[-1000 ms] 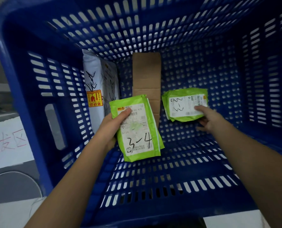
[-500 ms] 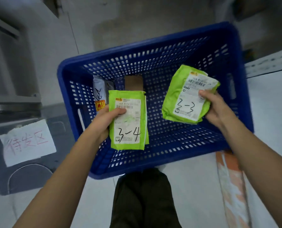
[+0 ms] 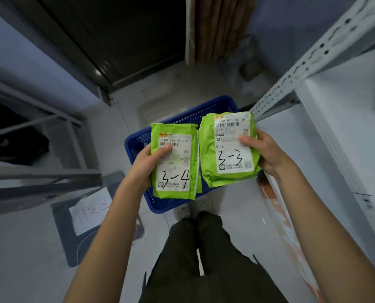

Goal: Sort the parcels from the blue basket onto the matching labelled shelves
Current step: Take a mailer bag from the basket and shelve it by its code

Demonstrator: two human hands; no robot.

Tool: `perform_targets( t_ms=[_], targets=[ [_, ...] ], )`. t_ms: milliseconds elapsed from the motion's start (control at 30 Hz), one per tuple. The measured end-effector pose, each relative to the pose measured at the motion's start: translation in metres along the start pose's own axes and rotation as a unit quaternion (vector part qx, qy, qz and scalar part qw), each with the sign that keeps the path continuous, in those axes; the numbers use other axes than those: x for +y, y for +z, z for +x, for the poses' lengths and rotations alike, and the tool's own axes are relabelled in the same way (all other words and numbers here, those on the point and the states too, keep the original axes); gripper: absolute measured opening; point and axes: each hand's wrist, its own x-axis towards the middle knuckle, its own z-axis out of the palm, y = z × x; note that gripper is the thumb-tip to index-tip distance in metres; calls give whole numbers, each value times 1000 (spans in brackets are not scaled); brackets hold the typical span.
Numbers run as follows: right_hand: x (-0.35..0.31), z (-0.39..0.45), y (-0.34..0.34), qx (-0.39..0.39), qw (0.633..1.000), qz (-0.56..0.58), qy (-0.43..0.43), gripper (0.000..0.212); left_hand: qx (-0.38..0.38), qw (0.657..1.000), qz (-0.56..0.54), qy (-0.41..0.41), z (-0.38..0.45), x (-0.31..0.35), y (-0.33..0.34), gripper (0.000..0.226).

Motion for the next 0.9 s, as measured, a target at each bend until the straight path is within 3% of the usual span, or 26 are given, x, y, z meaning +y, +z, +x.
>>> perform_targets(
  t_ms=[167, 367, 600, 900],
  targets=[
    [-22, -85, 7, 59, 991, 98, -63, 33, -34, 998, -2, 48, -50, 29, 38, 13],
    [-6, -165, 7, 173, 959, 187, -120, 24, -156, 985, 57, 56, -74, 62, 78, 14],
    [52, -246, 29, 324, 872, 314, -190, 36, -337, 924, 172, 46, -110, 64, 130, 11],
    [143, -351, 64, 479, 727, 443, -215, 34, -474, 827, 298, -54, -174, -1, 185, 17]
  ],
)
